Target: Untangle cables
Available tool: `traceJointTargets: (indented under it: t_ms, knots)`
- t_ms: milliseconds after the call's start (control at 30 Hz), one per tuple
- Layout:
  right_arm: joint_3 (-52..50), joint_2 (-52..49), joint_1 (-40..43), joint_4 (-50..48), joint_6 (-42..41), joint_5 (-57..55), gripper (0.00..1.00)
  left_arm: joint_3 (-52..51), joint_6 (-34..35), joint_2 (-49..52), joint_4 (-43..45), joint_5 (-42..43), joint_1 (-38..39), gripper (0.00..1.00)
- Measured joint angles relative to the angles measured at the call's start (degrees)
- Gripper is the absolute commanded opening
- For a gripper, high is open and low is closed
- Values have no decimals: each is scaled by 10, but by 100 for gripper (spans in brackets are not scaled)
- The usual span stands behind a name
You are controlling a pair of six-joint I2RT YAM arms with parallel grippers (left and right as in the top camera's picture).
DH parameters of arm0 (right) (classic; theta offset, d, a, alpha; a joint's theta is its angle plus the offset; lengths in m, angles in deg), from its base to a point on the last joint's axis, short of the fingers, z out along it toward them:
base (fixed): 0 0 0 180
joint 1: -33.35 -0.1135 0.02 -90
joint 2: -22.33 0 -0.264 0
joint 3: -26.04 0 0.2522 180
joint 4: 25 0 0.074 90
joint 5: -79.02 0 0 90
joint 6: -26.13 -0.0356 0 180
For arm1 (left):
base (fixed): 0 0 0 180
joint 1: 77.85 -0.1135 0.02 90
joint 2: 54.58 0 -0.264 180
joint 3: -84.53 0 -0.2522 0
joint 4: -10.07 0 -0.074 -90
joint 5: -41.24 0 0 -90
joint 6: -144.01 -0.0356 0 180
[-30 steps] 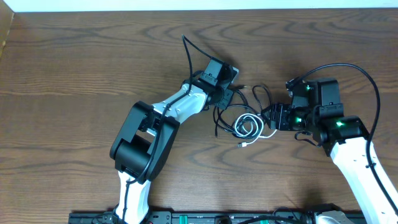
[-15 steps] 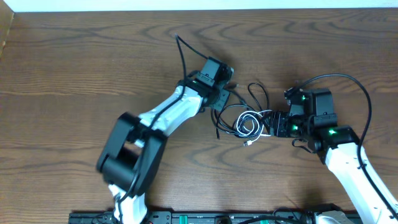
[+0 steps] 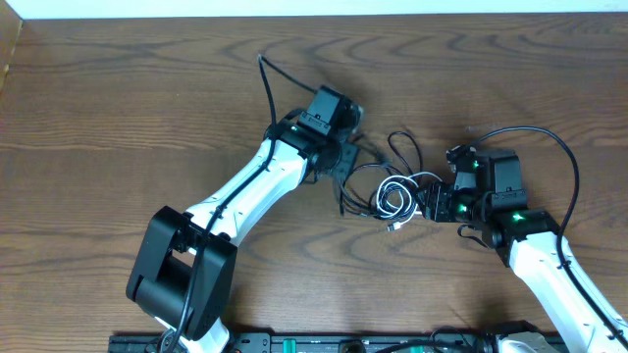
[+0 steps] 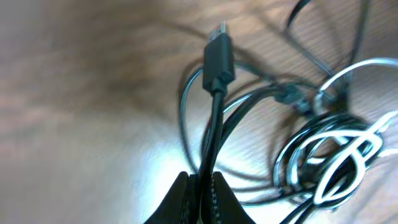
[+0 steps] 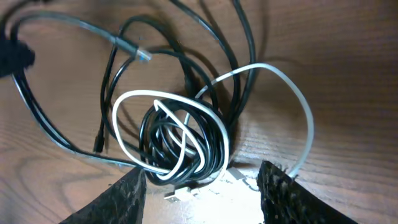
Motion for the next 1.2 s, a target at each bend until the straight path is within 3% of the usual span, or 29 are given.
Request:
traceJointTargets:
  t_ms: [233, 567, 800, 1100, 1200]
  knots:
    - [-7, 0, 0, -43, 2, 0, 57, 0, 34, 0, -82, -30, 0, 8]
    - [-9, -8, -47, -93, 19, -9, 53, -11, 43, 0, -94, -35, 0, 8]
    - [-10, -80, -103, -121, 23, -62, 53, -12, 52, 3, -97, -52, 0, 8]
    - [-12, -190, -108, -197, 27, -89, 52, -12, 60, 35, -108, -92, 0, 8]
    - [-10, -203, -108, -212, 30, -90, 43, -12, 62, 47, -107, -94, 0, 8]
